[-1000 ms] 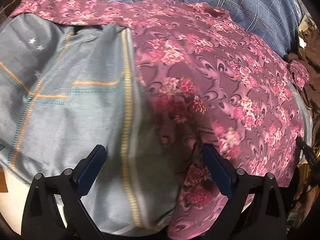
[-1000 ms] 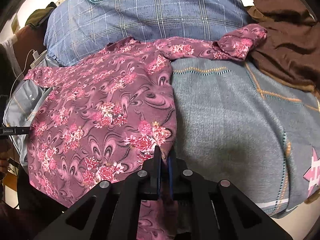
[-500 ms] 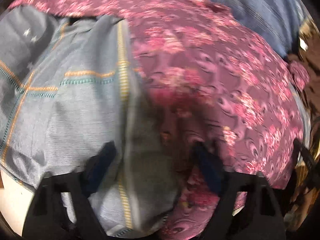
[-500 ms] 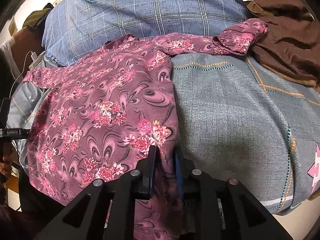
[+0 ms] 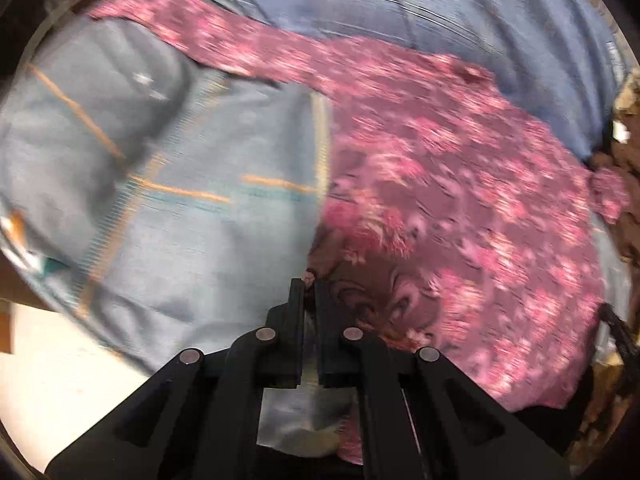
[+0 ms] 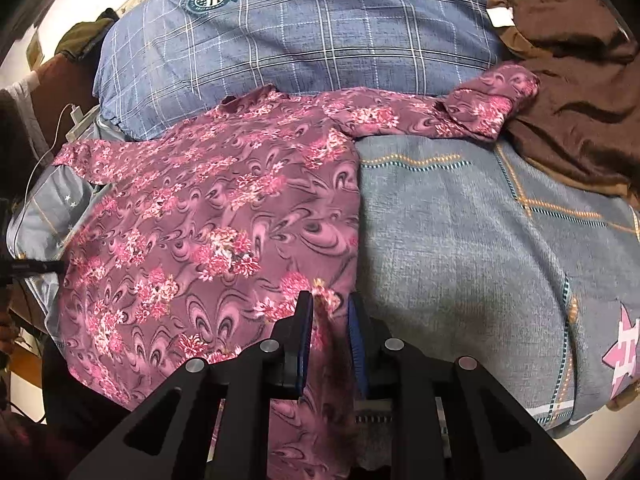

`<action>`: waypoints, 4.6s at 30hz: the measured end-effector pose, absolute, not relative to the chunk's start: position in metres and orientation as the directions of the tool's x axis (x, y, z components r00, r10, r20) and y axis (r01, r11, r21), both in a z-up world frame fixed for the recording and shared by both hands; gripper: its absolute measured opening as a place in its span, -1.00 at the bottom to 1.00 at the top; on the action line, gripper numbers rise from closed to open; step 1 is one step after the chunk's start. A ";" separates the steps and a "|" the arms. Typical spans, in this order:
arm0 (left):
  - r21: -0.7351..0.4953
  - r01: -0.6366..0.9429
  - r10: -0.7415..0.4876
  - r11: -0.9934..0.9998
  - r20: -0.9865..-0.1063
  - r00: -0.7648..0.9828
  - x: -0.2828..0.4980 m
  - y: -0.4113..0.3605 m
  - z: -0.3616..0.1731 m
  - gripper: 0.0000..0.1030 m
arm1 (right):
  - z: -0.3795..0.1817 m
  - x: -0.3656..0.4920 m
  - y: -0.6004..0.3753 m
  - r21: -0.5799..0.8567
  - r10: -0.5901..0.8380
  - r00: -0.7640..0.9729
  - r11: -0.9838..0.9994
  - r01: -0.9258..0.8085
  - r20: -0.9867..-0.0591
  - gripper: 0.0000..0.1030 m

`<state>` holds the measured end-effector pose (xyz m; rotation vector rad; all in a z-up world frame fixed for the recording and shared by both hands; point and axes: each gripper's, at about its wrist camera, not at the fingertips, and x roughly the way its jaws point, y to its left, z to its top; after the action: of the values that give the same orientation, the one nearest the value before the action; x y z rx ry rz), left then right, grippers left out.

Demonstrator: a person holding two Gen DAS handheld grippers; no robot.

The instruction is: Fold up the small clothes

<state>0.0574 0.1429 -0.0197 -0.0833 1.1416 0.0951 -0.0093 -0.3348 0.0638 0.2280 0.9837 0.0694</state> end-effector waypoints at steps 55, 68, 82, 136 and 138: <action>-0.030 0.101 -0.069 0.994 -0.914 0.400 0.170 0.033 -0.054 0.56 | 0.042 0.167 -0.486 0.229 -0.038 0.596 0.902 0.365 -0.802 -0.88; -0.165 0.094 -0.188 0.982 -0.907 0.375 0.159 0.059 -0.045 0.57 | 0.115 0.185 -0.354 0.532 0.345 0.688 0.844 0.071 -0.639 -0.88; -0.244 0.012 -0.225 0.970 -0.874 0.430 0.137 0.133 -0.026 0.57 | 0.106 0.271 -0.136 0.691 0.657 0.517 0.704 -0.162 -0.548 -0.88; -0.137 -0.358 0.047 0.924 -0.887 0.460 0.278 0.272 0.022 0.69 | 0.026 0.192 -0.252 0.427 0.338 0.632 0.904 -0.013 -0.697 0.10; -0.184 -0.444 0.051 0.877 -0.883 0.466 0.274 0.318 0.031 0.69 | 0.025 0.191 -0.252 0.427 0.344 0.632 0.904 -0.022 -0.695 0.17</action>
<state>0.2741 0.3176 0.0315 -0.4211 1.0493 0.3149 0.1906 -0.2520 0.0253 0.4019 0.8671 0.2160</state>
